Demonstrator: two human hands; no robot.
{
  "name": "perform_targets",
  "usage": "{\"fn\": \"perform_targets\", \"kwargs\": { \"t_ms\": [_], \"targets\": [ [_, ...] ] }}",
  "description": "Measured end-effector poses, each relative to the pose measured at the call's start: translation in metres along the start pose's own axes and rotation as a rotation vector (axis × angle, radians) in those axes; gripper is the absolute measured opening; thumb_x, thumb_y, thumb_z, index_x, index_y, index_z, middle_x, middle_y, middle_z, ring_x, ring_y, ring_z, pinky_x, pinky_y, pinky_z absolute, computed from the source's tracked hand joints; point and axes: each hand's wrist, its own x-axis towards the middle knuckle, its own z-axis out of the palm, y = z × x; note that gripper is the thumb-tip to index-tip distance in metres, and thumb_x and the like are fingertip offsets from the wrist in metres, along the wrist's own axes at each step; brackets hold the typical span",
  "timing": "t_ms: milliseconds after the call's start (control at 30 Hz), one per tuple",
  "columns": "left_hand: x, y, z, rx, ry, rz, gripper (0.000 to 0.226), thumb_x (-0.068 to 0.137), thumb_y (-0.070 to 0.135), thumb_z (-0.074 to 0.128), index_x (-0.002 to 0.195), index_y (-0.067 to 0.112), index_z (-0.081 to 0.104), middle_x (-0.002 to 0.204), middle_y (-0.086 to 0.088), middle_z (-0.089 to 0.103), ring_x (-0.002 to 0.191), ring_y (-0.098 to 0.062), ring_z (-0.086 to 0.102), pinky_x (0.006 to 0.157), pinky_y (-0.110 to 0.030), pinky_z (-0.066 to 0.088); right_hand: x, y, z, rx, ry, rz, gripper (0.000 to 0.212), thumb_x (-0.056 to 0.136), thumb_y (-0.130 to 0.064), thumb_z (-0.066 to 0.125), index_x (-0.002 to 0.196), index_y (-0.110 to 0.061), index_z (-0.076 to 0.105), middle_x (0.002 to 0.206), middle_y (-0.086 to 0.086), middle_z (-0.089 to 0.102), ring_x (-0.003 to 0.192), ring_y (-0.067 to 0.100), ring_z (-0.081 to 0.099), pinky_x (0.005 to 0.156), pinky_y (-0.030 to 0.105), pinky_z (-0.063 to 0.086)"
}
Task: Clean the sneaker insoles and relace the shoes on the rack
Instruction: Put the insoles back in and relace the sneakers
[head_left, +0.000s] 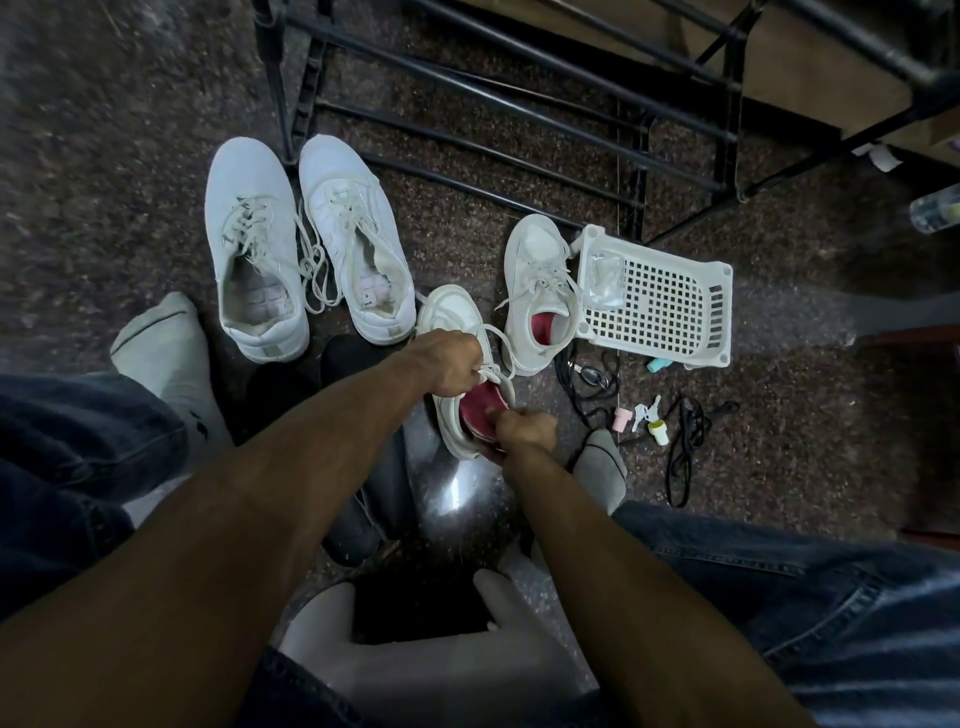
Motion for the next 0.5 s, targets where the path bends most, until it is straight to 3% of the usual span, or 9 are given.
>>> {"fn": "perform_targets", "kwargs": {
  "t_ms": [67,200,267,500],
  "targets": [
    [0.000,0.000,0.000,-0.005,0.000,0.004,0.027,0.093,0.033,0.053,0.101,0.011,0.066,0.113,-0.012,0.065,0.104,-0.031,0.060,0.077,-0.032,0.041,-0.002,-0.002,0.005,0.040,0.009,0.002,0.009,0.082,-0.004,0.072,0.084,-0.005,0.063,0.089,0.016,0.065,0.073,0.032,0.065,0.054,0.045,0.058],
    [0.001,-0.001,0.000,-0.015,0.001,0.001,0.027,0.093,0.033,0.054,0.103,0.011,0.066,0.114,-0.012,0.065,0.105,-0.031,0.060,0.076,-0.031,0.041,-0.011,0.004,0.000,0.198,-0.097,0.098,0.009,0.091,-0.005,0.059,0.083,-0.001,0.058,0.077,0.021,0.067,0.053,0.026,0.066,0.046,0.034,0.057],
    [0.001,-0.002,-0.001,-0.021,-0.002,0.002,0.027,0.093,0.033,0.054,0.103,0.010,0.066,0.114,-0.012,0.065,0.105,-0.031,0.060,0.075,-0.030,0.039,-0.014,0.010,-0.004,0.254,-0.142,0.158,0.007,0.092,0.002,0.050,0.089,0.004,0.056,0.077,0.023,0.067,0.052,0.025,0.066,0.048,0.034,0.057],
    [0.002,-0.002,0.001,-0.021,0.002,0.014,0.026,0.092,0.033,0.054,0.099,0.010,0.067,0.111,-0.013,0.066,0.103,-0.031,0.060,0.076,-0.031,0.040,-0.011,-0.002,0.011,0.399,-0.127,0.221,0.011,0.092,0.011,0.048,0.083,0.006,0.054,0.071,0.023,0.061,0.058,0.030,0.063,0.042,0.031,0.056]
  ]
}}
